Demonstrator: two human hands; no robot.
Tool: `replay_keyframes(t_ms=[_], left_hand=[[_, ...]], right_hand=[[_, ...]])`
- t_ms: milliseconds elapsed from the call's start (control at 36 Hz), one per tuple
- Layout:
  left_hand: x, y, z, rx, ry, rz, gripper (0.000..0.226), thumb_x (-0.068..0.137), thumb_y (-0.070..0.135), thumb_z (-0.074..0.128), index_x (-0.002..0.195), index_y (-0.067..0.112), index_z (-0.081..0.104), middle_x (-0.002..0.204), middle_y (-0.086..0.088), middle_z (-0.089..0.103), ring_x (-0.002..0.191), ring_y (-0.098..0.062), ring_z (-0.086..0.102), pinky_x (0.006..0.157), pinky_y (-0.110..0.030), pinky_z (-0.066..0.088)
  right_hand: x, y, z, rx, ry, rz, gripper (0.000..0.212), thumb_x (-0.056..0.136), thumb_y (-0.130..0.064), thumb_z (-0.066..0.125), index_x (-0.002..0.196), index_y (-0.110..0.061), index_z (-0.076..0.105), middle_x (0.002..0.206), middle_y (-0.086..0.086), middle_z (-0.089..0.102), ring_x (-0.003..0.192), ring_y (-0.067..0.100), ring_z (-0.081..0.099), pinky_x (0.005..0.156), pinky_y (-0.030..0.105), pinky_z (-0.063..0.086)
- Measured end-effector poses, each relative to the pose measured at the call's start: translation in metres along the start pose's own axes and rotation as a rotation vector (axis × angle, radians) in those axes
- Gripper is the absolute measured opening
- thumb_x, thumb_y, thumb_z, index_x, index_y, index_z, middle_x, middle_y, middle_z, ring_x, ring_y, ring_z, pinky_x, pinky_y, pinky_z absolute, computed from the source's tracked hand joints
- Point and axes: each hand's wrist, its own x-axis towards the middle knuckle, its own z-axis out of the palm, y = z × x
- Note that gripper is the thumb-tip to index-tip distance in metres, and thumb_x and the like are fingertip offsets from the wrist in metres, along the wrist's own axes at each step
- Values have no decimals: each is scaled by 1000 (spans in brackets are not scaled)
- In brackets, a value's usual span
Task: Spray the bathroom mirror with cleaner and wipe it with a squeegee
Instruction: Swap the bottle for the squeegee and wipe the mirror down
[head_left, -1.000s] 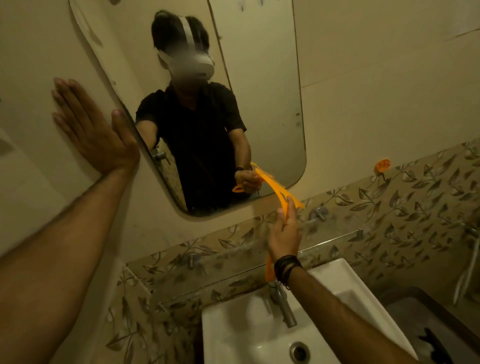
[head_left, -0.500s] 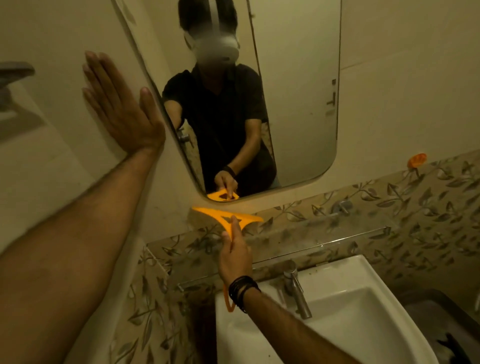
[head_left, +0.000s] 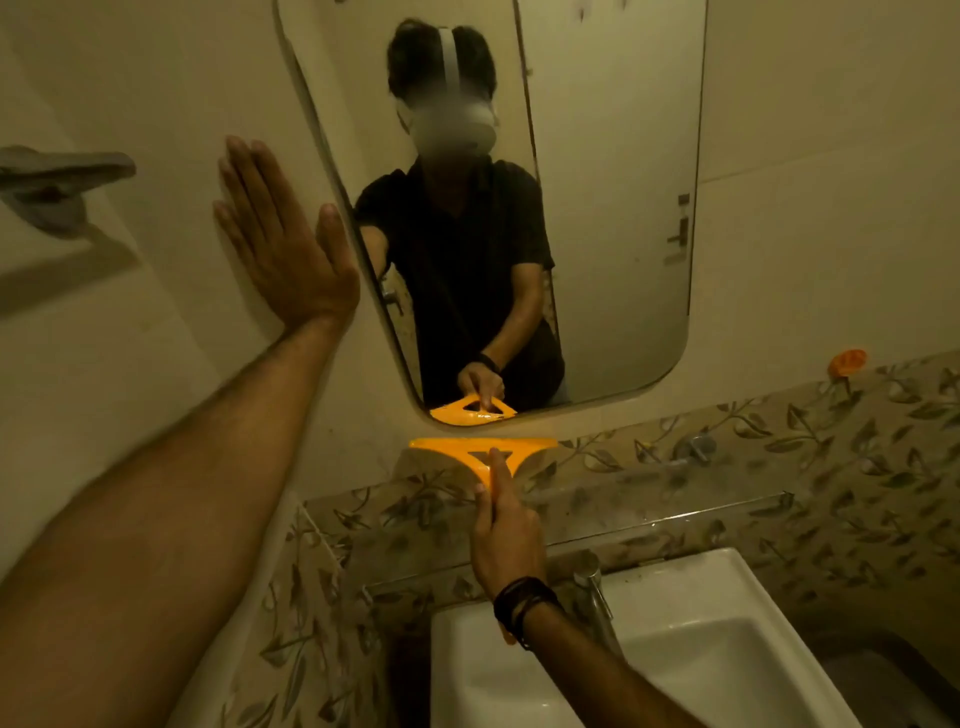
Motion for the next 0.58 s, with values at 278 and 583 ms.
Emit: replay_keyframes(t_ms=[278,583], left_hand=[[4,4,-16,83,-227,16,71,109,45,26,164,4,7,172,-18,8,160,-33,7,129,-51,4],[15,14,-53,27,-493,-66,80,106,43,38,164,11,-7,173,-9,-9,161,-27,-5,129,-51,5]], right_hand=[[10,-1,-60,-1,-21,-83,48,103,-42,36,150,-42,27,101,1,68,81,16,61,68,31,45],[20,-43,-133,-74,54,-200,48,102,-43,37,149,-41,29,105,0,70,93,19,66,77,33,52]])
